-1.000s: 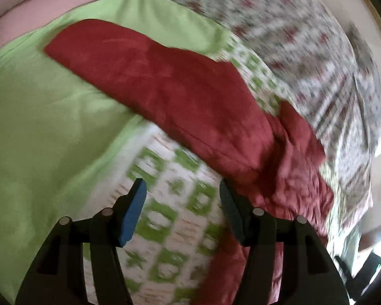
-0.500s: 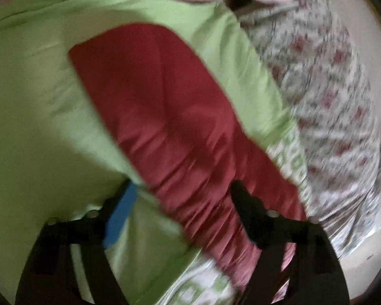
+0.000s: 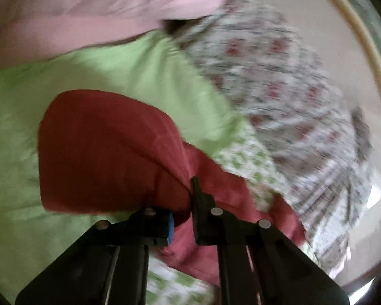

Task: Fold large clothes

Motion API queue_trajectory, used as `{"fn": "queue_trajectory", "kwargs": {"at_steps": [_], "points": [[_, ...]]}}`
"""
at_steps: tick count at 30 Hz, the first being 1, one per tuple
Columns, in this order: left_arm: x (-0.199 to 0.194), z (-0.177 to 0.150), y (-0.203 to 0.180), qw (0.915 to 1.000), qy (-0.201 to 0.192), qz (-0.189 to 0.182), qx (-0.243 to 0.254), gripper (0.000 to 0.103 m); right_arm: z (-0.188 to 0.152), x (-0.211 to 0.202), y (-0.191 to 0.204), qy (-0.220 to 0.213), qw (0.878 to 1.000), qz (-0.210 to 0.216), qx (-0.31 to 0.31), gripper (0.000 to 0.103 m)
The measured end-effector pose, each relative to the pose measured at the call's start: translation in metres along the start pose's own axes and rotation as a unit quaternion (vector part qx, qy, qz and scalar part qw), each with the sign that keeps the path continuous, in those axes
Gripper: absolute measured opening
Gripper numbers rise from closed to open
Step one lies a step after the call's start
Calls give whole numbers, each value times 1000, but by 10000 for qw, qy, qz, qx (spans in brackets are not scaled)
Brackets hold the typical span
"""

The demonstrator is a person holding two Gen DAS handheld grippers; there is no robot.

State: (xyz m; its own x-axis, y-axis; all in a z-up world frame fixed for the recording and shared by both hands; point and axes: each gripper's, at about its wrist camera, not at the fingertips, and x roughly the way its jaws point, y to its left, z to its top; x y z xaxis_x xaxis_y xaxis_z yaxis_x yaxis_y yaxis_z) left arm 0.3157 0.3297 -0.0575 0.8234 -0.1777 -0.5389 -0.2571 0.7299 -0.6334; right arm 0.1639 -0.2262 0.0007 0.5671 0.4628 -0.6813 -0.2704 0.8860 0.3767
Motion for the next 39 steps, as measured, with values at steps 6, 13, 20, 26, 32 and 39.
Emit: {"fn": "queue_trajectory", "kwargs": {"at_steps": [6, 13, 20, 26, 32, 39], "points": [[-25, -31, -84, 9939, -23, -500, 987, 8, 12, 1, -8, 5, 9999, 94, 93, 61], [-30, -80, -175, 9729, 329, -1213, 1942, 8, 27, -1, -35, -40, 9994, 136, 325, 61], [-6, -151, -251, 9417, 839, -1505, 2891, 8, 39, -5, -67, -147, 9976, 90, 673, 62], [29, -210, -289, 9206, 1365, -1561, 3310, 7, 46, -10, -86, -316, 9951, 196, 915, 62], [61, -252, -295, 9060, 1805, -1514, 3516, 7, 57, -10, -106, -509, 9903, 322, 1251, 62], [80, -280, -286, 8940, 2242, -1609, 3529, 8, 72, 11, -121, -445, 9851, 574, 1559, 63]]}}
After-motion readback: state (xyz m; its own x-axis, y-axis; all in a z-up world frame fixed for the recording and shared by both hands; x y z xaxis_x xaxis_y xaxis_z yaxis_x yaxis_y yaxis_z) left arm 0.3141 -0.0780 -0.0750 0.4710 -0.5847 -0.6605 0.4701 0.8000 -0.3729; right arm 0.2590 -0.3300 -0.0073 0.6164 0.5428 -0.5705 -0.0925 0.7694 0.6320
